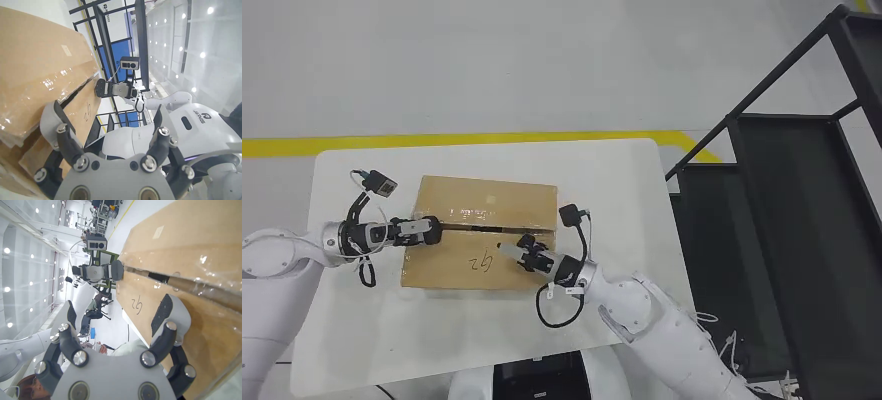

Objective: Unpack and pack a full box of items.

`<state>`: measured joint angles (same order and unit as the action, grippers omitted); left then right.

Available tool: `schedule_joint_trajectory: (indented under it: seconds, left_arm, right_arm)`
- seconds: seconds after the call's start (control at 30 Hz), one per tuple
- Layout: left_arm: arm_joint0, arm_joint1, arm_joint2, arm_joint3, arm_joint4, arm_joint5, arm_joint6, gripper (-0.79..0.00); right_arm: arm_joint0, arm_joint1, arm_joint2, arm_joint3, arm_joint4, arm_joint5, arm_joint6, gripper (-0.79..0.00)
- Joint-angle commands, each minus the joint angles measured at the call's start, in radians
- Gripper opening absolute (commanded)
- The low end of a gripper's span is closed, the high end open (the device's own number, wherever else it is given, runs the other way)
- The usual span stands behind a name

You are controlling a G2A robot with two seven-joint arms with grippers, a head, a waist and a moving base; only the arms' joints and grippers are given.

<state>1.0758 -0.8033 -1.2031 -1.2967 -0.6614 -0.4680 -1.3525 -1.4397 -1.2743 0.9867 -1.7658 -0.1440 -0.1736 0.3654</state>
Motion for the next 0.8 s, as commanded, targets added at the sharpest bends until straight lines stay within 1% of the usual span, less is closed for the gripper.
schedule_joint_trajectory:
  seconds: [0.0, 0.2, 0.37, 0.6, 0.77]
  left_arm:
    - [-0.005, 0.001, 0.007, 0.013, 0.0, -0.002, 0.002, 0.0]
    - [-0.022, 0.004, 0.032, 0.042, -0.002, -0.007, 0.007, 0.0]
    - [-0.032, 0.008, 0.045, 0.057, -0.007, -0.005, 0.005, 0.0]
    - [-0.04, 0.023, 0.024, 0.084, -0.011, 0.013, -0.013, 0.0]
    - [-0.04, 0.033, 0.016, 0.085, 0.01, 0.016, -0.016, 0.0]
  right_arm:
    - [0.014, -0.003, -0.004, 0.007, 0.0, -0.004, -0.014, 0.0]
    - [0.057, -0.013, -0.017, 0.029, 0.006, -0.008, -0.054, 0.0]
    - [0.098, -0.024, -0.045, 0.082, 0.003, 0.032, -0.063, 0.0]
    - [0.116, -0.036, -0.07, 0.138, 0.022, 0.044, -0.074, 0.0]
    - [0.11, -0.036, -0.06, 0.107, 0.035, 0.032, -0.066, 0.0]
